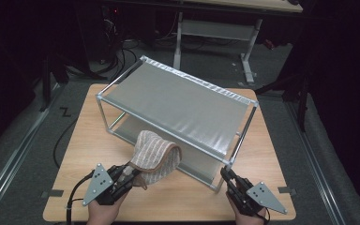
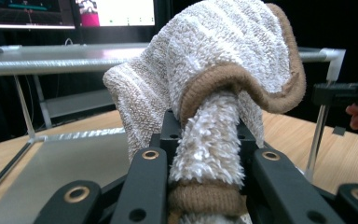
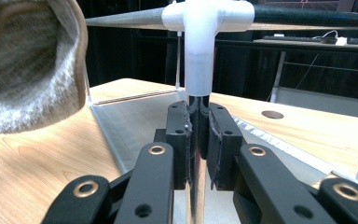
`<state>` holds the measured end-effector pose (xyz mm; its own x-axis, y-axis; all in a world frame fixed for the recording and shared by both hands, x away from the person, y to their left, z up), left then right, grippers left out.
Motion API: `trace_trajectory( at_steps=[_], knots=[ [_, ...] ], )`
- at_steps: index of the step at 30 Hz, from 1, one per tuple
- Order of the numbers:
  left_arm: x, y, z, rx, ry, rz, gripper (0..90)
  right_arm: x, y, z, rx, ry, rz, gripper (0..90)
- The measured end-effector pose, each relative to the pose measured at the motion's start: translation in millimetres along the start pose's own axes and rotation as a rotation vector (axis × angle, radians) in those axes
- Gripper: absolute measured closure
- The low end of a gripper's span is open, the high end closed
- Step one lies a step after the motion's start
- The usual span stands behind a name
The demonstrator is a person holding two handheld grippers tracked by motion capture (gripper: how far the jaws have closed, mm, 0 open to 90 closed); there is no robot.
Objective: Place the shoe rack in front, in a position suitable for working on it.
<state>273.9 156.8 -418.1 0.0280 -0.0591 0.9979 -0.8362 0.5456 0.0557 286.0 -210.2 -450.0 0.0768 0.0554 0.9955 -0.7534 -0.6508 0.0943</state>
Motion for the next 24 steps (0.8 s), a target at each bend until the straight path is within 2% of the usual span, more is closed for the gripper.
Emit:
trace_trajectory(
  at_steps=[6, 12, 16, 20, 24],
  knots=[
    [13.5, 8.0, -2.0, -0.023, 0.028, 0.067, 74.0, -0.4, 0.0, 0.2, 0.004, -0.008, 0.004, 80.7],
    [28.1, 11.4, -0.6, -0.016, 0.012, 0.103, 74.0, -0.6, 0.1, 0.3, 0.006, -0.006, 0.005, 80.7],
    [37.4, 8.2, -0.7, -0.016, 0.004, 0.117, 74.0, -0.6, 0.2, 0.2, 0.006, -0.007, 0.004, 80.7],
    [54.6, 3.8, -0.3, -0.009, -0.019, 0.151, 74.0, -0.7, 0.1, 0.6, 0.008, -0.006, 0.004, 80.7],
    [67.4, -7.5, -3.3, 0.004, -0.02, 0.173, 74.0, -0.4, -0.1, 0.5, 0.009, -0.008, 0.001, 80.7]
  ],
)
Point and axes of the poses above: each handheld gripper's, and its own axes: y roughly backward along the jaws, x roughly out of its top, z roughly to its right, the point moved 3 cm from there along -y, roughly forward along the jaws, and after that the axes turned 7 degrees about x, right-handed, at the moved point
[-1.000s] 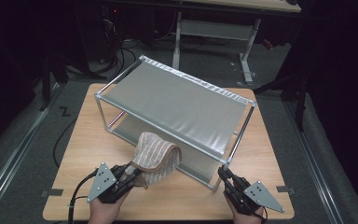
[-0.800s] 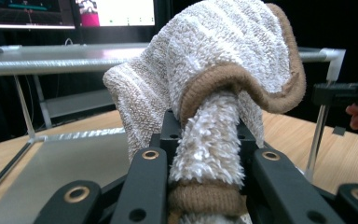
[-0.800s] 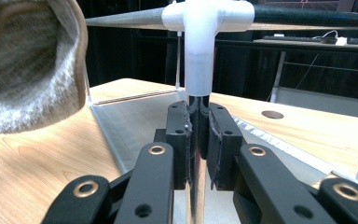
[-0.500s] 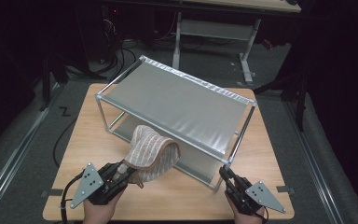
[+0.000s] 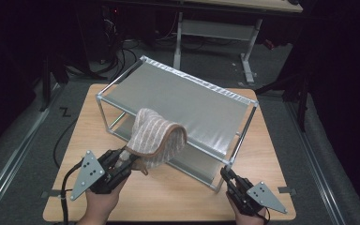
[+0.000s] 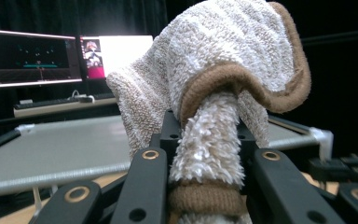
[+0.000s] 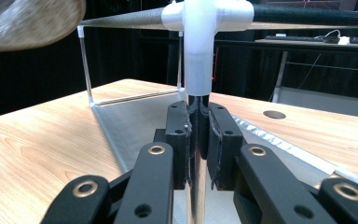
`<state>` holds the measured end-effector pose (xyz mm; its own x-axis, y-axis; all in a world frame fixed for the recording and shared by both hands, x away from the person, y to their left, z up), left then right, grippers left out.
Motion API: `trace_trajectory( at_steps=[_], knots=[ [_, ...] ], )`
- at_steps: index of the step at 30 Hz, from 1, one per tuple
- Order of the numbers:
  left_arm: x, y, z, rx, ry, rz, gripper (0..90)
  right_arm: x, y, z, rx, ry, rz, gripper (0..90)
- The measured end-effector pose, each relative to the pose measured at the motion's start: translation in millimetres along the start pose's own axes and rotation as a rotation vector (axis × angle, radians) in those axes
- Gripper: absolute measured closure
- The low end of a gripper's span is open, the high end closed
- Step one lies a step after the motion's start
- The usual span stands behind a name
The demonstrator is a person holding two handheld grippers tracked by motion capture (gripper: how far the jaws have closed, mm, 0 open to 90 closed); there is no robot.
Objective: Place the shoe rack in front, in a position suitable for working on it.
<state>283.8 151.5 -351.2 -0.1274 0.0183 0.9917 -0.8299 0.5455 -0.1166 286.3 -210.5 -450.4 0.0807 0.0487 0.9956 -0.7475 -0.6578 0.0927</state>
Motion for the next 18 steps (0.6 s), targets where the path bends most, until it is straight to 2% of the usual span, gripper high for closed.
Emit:
trace_trajectory(
  at_steps=[8, 13, 18],
  knots=[
    [2.8, -28.7, -11.1, 0.025, -0.009, -0.024, 74.0, 0.0, 0.3, 0.2, 0.004, -0.002, 0.0, 80.6],
    [3.6, -46.7, -18.9, 0.033, 0.006, -0.044, 74.0, -0.1, 0.5, 0.1, 0.006, -0.002, 0.002, 80.6],
    [5.3, -62.7, -19.0, 0.03, -0.002, -0.058, 74.0, -0.2, 0.5, -0.1, 0.005, -0.003, 0.001, 80.6]
  ],
)
Point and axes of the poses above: each handheld gripper's, and its own axes: y roughly backward along the jaws, x roughly out of its top, z roughly to its right, the point moved 3 cm from there along -y, roughly forward along the jaws, and after that the axes turned 7 degrees about x, right-handed, at the moved point
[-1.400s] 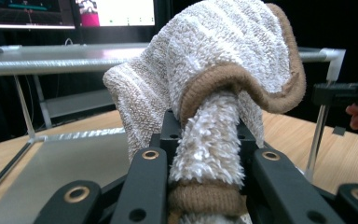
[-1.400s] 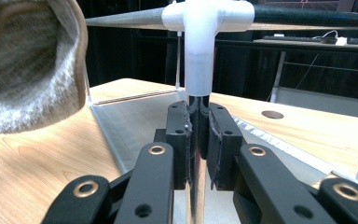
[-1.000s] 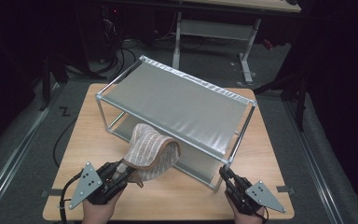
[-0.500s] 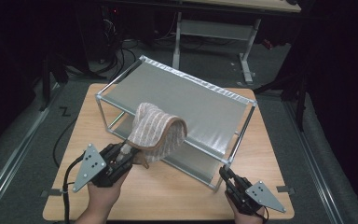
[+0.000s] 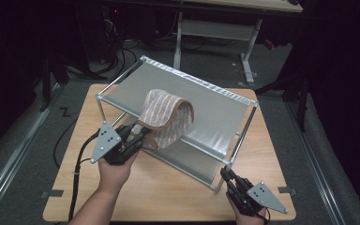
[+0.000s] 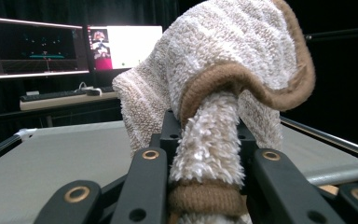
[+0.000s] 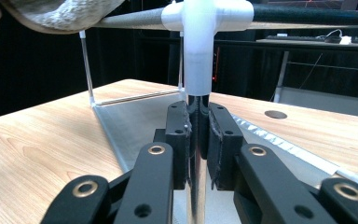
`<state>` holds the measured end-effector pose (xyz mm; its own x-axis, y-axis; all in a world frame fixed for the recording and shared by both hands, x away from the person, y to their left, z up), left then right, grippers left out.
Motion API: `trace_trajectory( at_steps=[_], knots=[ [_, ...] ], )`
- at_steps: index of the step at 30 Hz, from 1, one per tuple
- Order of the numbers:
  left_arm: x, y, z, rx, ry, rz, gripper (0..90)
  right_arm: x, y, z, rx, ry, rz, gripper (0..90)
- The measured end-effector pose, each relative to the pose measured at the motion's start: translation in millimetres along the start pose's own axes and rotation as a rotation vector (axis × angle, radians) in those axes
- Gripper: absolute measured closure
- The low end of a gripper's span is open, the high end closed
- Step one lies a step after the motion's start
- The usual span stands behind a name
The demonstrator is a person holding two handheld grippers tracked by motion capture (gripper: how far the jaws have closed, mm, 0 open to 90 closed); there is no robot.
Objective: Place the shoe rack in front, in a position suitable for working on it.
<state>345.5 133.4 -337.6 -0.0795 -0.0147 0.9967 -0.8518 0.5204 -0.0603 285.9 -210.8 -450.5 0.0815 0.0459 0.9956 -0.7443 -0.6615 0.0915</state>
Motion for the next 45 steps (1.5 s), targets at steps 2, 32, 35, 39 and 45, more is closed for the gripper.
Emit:
trace_trajectory(
  at_steps=[2, 32, 35, 39, 45],
  knots=[
    [-0.6, -9.0, -0.2, 0.005, -0.001, -0.013, 73.9, 0.0, 0.0, -0.1, -0.001, 0.001, 0.001, 80.6],
    [-18.5, -47.8, 0.1, -0.034, -0.017, -0.159, 45.4, -0.1, 0.6, -0.1, 0.004, 0.0, 0.0, 80.4],
    [-17.3, -44.4, 2.2, -0.039, -0.011, -0.141, 41.3, -0.1, 0.5, -0.2, 0.002, 0.001, 0.001, 80.5],
    [-11.9, -42.0, 8.8, -0.043, -0.05, -0.123, 36.3, 0.0, 0.7, -0.5, 0.001, 0.0, 0.0, 80.4],
    [-6.5, -48.7, 2.4, -0.023, -0.002, -0.118, 44.3, -0.1, 0.8, -0.8, 0.001, 0.0, 0.0, 80.4]
  ],
)
Point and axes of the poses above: each handheld gripper's, and its own axes: y roughly backward along the jaws, x roughly out of its top, z roughly to its right, the point moved 3 cm from there along -y, roughly forward along the jaws, and after that the axes turned 7 degrees about x, right-handed, at the moved point
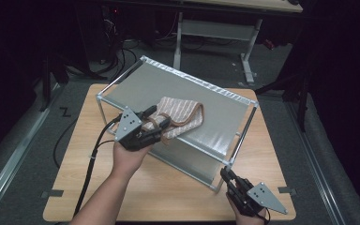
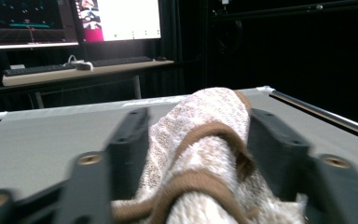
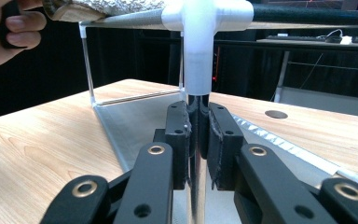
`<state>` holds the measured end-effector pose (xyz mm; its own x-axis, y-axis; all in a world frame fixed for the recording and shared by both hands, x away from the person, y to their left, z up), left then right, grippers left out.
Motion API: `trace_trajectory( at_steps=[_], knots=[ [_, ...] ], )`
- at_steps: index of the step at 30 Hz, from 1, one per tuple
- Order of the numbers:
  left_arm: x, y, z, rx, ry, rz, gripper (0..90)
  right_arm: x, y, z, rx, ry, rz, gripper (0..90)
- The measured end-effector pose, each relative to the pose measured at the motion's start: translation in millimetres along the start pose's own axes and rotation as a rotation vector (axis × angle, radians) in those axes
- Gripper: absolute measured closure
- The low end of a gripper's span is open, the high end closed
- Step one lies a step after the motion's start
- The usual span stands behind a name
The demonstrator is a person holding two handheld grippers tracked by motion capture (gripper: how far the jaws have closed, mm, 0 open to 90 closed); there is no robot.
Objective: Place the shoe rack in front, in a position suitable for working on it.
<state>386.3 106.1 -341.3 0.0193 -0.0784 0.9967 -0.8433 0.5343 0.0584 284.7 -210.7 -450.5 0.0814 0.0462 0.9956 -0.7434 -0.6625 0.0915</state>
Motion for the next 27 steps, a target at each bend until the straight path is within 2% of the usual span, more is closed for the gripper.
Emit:
trace_trajectory(
  at_steps=[1, 5, 8, 11, 12, 14, 18, 27],
  knots=[
    [-1.1, -1.6, -0.6, 0.008, -0.005, -0.004, 46.5, 0.0, 0.1, 0.0, -0.001, 0.001, 0.001, 80.4],
    [-7.8, -9.0, -1.3, -0.016, 0.012, -0.024, 53.0, -0.2, 0.1, 0.3, 0.001, 0.003, 0.002, 80.3],
    [-13.3, -13.0, 2.4, -0.006, -0.004, -0.033, 61.3, -0.1, 0.1, 0.2, 0.001, 0.003, 0.002, 80.4],
    [-17.0, -15.9, 5.9, 0.0, 0.005, -0.036, 70.5, -0.1, 0.5, 0.1, 0.0, 0.004, 0.003, 80.3],
    [-17.6, -16.2, 6.4, -0.001, -0.007, -0.039, 71.6, -0.1, 0.5, 0.1, 0.0, 0.004, 0.003, 80.4],
    [-19.4, -18.1, 10.7, -0.003, -0.02, -0.035, 72.9, -0.1, 0.5, 0.1, 0.0, 0.003, 0.003, 80.4],
    [-23.1, -21.6, 20.4, -0.005, -0.02, -0.017, 74.1, -0.1, 0.4, 0.1, 0.0, 0.004, 0.003, 80.4],
    [-27.6, -26.5, 48.9, -0.042, 0.006, 0.035, 74.3, -0.4, 1.0, 0.2, -0.001, 0.004, 0.003, 80.4]
  ],
)
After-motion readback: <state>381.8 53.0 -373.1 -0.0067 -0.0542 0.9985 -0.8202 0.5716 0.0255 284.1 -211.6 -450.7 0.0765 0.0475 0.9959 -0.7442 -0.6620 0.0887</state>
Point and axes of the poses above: each handheld gripper's, and its own axes: y roughly backward along the jaws, x roughly out of its top, z roughly to its right, the point moved 3 cm from there along -y, roughly forward along the jaws, and after that the axes turned 7 degrees about x, right-handed, at the moved point
